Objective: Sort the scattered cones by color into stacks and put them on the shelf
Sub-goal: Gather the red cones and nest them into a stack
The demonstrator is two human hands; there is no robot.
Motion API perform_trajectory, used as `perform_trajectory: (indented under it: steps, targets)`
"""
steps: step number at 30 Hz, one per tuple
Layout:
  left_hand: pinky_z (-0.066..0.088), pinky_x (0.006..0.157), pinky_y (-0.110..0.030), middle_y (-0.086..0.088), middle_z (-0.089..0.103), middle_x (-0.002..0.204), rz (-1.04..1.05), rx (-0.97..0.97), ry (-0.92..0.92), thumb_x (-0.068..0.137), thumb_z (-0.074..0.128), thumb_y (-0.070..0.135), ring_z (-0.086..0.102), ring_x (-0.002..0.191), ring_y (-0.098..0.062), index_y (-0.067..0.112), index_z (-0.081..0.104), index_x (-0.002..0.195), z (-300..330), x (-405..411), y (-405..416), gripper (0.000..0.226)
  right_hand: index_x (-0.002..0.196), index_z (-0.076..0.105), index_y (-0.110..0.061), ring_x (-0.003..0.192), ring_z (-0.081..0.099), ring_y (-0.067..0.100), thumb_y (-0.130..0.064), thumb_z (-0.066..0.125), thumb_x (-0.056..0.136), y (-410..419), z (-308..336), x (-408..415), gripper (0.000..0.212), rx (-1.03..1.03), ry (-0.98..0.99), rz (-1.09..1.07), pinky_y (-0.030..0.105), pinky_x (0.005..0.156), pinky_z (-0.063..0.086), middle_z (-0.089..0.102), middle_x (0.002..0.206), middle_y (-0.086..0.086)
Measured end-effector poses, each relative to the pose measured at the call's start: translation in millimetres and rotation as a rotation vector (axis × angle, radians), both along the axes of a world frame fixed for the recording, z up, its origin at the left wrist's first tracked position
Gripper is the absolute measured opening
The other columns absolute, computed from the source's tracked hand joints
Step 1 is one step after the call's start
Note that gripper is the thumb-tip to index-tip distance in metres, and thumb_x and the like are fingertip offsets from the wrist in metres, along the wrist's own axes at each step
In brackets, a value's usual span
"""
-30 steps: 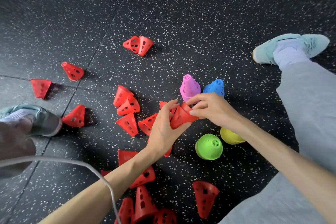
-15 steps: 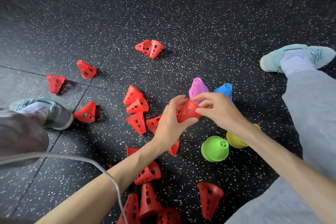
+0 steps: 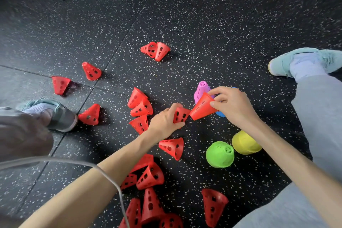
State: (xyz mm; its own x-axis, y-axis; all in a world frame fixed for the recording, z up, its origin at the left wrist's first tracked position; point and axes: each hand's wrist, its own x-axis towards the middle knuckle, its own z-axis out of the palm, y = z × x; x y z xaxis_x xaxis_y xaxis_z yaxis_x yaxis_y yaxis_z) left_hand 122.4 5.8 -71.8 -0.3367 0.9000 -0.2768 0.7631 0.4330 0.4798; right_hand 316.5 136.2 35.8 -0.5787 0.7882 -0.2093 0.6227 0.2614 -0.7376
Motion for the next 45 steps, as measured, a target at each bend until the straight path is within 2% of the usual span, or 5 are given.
perform_trajectory:
  steps: [8,13,23,30,45]
  targets:
    - [0.052,0.075,-0.035,0.011,0.068,0.096,-0.005,0.097,-0.087,0.082,0.074,0.034,0.064,0.087,-0.015,0.04,0.044,0.127,5,13,-9,0.054,0.104,0.072,-0.03,0.078,0.07,0.006,-0.014,0.069,0.091,6,17,4,0.021,0.036,0.051,-0.021,0.035,0.08,0.055,0.073,0.078,-0.016]
    - [0.054,0.09,-0.034,0.014,0.07,0.099,0.025,0.236,-0.314,0.08,0.082,0.027,0.066,0.101,-0.007,0.038,0.037,0.138,17,19,-16,0.074,0.102,0.071,-0.027,0.059,0.064,-0.011,-0.009,0.066,0.092,6,24,7,0.021,0.049,0.12,-0.009,0.012,0.065,0.044,0.069,0.066,-0.028]
    - [0.052,0.083,-0.017,0.01,0.06,0.108,0.179,0.525,-0.4,0.08,0.086,0.024,0.065,0.089,-0.007,0.032,0.059,0.133,33,51,-11,0.059,0.112,0.074,-0.033,0.09,0.069,0.006,-0.018,0.071,0.092,-9,3,0,0.025,0.03,0.06,0.128,0.035,0.091,0.053,0.073,0.088,-0.013]
    - [0.052,0.082,-0.022,0.014,0.063,0.11,0.261,0.561,-0.404,0.084,0.083,0.023,0.065,0.09,-0.009,0.031,0.066,0.129,46,46,-12,0.048,0.112,0.069,-0.031,0.076,0.065,-0.01,-0.018,0.074,0.092,-11,7,0,0.025,-0.076,0.166,0.123,0.01,0.071,0.043,0.073,0.085,-0.012]
    - [0.042,0.101,-0.022,0.009,0.064,0.125,0.24,0.302,-0.198,0.088,0.077,0.041,0.056,0.119,-0.005,0.026,0.064,0.129,10,-18,-28,0.046,0.118,0.068,-0.026,0.086,0.07,0.008,-0.014,0.071,0.093,-11,-2,-1,0.028,-0.006,0.06,0.067,0.039,0.089,0.055,0.075,0.09,-0.01]
